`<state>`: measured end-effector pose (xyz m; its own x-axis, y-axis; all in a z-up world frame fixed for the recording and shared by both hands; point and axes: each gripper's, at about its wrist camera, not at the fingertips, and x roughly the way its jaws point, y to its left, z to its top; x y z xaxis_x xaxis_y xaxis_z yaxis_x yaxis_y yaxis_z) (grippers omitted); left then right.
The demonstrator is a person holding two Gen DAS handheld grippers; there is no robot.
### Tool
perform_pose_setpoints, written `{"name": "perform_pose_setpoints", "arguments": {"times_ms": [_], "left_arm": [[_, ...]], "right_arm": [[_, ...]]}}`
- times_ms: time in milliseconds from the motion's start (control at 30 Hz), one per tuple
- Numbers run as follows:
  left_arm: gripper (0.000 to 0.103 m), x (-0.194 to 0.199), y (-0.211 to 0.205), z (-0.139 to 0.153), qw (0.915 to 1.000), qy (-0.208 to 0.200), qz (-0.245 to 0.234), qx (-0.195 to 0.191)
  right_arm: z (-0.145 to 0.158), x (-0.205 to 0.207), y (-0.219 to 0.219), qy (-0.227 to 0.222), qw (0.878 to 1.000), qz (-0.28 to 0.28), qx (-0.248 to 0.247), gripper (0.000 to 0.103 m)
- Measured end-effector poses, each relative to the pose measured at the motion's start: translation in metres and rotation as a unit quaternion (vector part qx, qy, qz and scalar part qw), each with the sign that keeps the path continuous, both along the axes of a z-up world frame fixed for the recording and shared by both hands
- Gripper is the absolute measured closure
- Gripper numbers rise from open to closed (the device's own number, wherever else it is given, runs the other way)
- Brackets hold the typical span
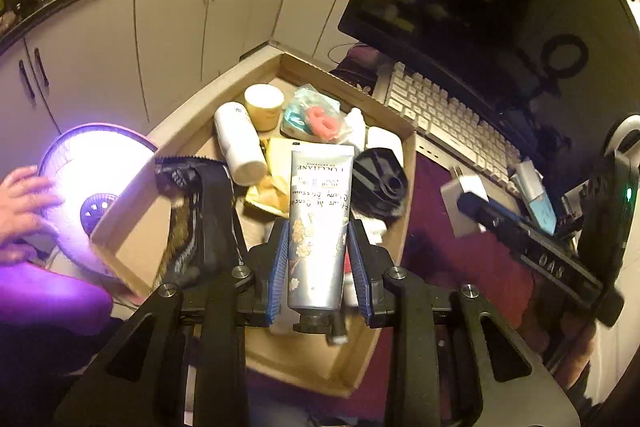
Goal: Organize objects
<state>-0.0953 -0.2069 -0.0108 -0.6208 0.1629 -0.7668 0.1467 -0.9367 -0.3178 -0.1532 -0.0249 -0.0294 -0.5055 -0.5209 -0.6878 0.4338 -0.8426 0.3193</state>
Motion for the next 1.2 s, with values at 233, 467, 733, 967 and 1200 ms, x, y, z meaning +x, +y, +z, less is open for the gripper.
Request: {"name": "perform_pose_setpoints", "arguments": {"times_ms": [233, 467, 733, 967, 1200], "left_arm": [[0.074, -0.02, -0.009, -0.007, 0.9999, -0.006, -0.011, -0.006], [0.074, -0.037, -0.013, -0.017, 0.9997, -0.013, -0.018, -0.005], [0.074, -0.051, -0.011, -0.028, 0.9995, -0.025, -0.019, -0.006], [0.074, -0.054, -0.009, -0.033, 0.9994, -0.029, -0.018, -0.006], [0.07, -0.051, 0.0, -0.031, 0.9988, -0.024, -0.018, -0.037]], "right_arm": [[-0.003, -0.041, -0.029, 0.002, 1.0, 0.018, 0.013, 0.056], [-0.013, -0.072, -0.046, 0.001, 0.999, 0.024, 0.022, 0.056], [-0.016, -0.087, -0.057, 0.007, 0.999, 0.03, 0.031, 0.056], [-0.025, -0.102, -0.056, 0.0, 0.999, 0.023, 0.036, 0.056], [-0.035, -0.103, -0.06, -0.019, 0.999, 0.024, 0.027, 0.055]]}}
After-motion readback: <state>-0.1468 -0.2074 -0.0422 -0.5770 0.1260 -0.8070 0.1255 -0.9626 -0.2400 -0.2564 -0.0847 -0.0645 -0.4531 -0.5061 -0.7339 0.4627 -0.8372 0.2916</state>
